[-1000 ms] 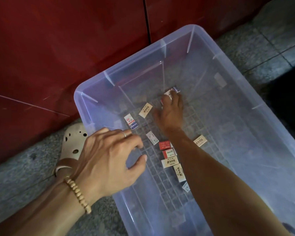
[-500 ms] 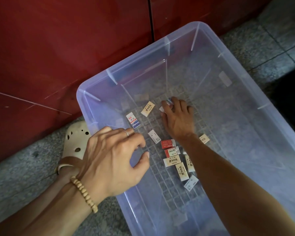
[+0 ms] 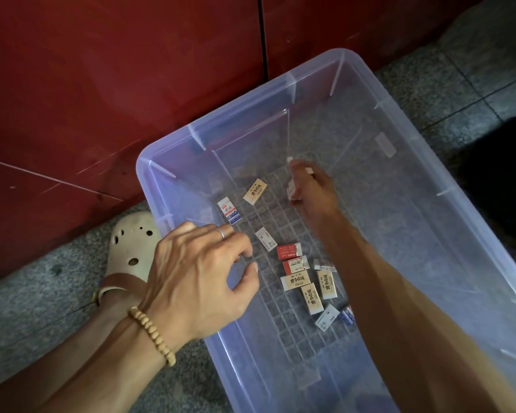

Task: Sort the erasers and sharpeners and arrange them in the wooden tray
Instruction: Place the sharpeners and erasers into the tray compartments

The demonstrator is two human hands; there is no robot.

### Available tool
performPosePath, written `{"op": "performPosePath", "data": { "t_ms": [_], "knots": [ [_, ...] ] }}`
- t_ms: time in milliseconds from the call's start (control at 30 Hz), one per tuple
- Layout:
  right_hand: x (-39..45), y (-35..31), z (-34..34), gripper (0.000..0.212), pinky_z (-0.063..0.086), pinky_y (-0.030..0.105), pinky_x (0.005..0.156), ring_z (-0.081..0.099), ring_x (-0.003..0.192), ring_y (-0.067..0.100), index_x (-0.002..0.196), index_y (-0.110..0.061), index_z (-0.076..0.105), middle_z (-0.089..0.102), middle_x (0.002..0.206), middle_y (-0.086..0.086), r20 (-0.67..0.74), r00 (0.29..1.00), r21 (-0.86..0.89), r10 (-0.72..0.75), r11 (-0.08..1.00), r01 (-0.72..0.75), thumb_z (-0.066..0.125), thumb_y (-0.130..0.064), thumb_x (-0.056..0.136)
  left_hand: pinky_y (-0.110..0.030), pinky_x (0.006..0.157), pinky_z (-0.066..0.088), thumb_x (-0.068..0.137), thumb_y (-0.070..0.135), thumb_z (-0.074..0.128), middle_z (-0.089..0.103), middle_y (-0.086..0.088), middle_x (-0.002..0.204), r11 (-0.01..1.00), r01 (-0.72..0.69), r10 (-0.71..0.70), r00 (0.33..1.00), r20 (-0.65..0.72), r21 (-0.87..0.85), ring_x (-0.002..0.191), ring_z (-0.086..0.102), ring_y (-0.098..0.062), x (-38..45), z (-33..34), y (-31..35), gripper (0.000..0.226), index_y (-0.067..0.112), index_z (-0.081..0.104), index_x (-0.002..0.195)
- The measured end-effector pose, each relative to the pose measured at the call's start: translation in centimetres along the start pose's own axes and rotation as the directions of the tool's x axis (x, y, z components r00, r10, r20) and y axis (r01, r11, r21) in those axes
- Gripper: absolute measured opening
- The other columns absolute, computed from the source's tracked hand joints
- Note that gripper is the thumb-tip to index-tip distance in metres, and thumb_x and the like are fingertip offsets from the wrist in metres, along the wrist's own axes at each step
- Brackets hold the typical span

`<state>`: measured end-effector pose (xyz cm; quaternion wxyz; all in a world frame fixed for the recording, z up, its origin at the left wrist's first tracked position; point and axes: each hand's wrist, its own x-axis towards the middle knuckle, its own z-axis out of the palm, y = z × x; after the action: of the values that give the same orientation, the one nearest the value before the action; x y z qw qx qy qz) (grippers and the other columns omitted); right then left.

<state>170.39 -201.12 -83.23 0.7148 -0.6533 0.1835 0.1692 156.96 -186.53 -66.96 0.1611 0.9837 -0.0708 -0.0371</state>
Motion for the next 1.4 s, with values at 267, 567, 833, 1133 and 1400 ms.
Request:
{"op": "performPosePath", "data": {
  "t_ms": [267,567,833,1133,1400],
  "knots": [
    [-0.2,5.0,4.0,0.034,0.053,0.045,0.079,0.054,0.107,0.041,0.119,-0.009,0.063,0.047,0.126,0.024,0.42,0.823,-0.761,-0.382,0.346,0.549,0.069,-0.023,0.089,-0.027,0.064,0.034,0.076,0.035,0.058,0.057,0.01,0.062,1.0,-0.023,0.023,0.999,-0.036,-0.011,0.059,0.06,-0.015,-0.1,0.1,-0.2,0.016,0.022,0.063,0.069],
    [-0.4,3.3,4.2,0.032,0.052,0.039,0.079,0.057,0.097,0.031,0.12,-0.014,0.056,0.05,0.114,0.014,0.379,0.902,-0.746,-0.207,0.509,0.43,0.065,-0.023,0.091,-0.027,0.065,0.035,0.076,0.035,0.059,0.057,0.011,0.062,1.0,-0.019,0.018,0.999,-0.048,-0.013,0.059,0.06,-0.013,-0.2,0.3,-0.2,0.016,0.022,0.062,0.069],
    [-7.2,-6.6,0.6,0.014,0.04,0.023,0.045,0.054,0.062,0.019,0.099,-0.019,0.054,0.061,0.088,0.016,0.423,0.849,0.308,0.318,0.83,-0.464,0.065,-0.019,0.09,-0.033,0.058,0.049,0.083,0.038,0.054,0.054,0.012,0.065,0.982,0.073,-0.081,0.996,-0.042,-0.176,0.061,0.056,-0.01,-0.3,-1.4,0.4,0.02,0.024,0.06,0.07],
    [-15.2,-19.9,-2.8,0.052,0.036,0.025,0.047,0.056,0.069,0.021,0.101,-0.018,0.06,0.065,0.091,0.012,0.707,0.669,0.08,0.227,0.915,-0.395,0.09,-0.03,0.06,-0.014,0.077,0.042,0.076,0.049,0.07,0.044,0.022,0.107,0.917,0.048,-0.097,0.99,-0.105,-0.396,0.085,0.053,0.006,3.8,-10.4,4.4,0.053,0.036,0.061,0.126],
    [-19.6,-29.8,-0.9,0.03,0.033,0.026,0.047,0.054,0.067,0.018,0.107,-0.009,0.061,0.06,0.091,0.012,0.657,0.743,0.012,0.128,0.983,-0.181,0.064,-0.029,0.084,-0.01,0.071,0.039,0.082,0.023,0.076,0.053,0.018,0.091,0.93,-0.104,0.018,0.971,-0.237,-0.354,0.081,0.051,0.007,5.0,-19.5,7.2,0.033,0.028,0.068,0.114]
  ]
}}
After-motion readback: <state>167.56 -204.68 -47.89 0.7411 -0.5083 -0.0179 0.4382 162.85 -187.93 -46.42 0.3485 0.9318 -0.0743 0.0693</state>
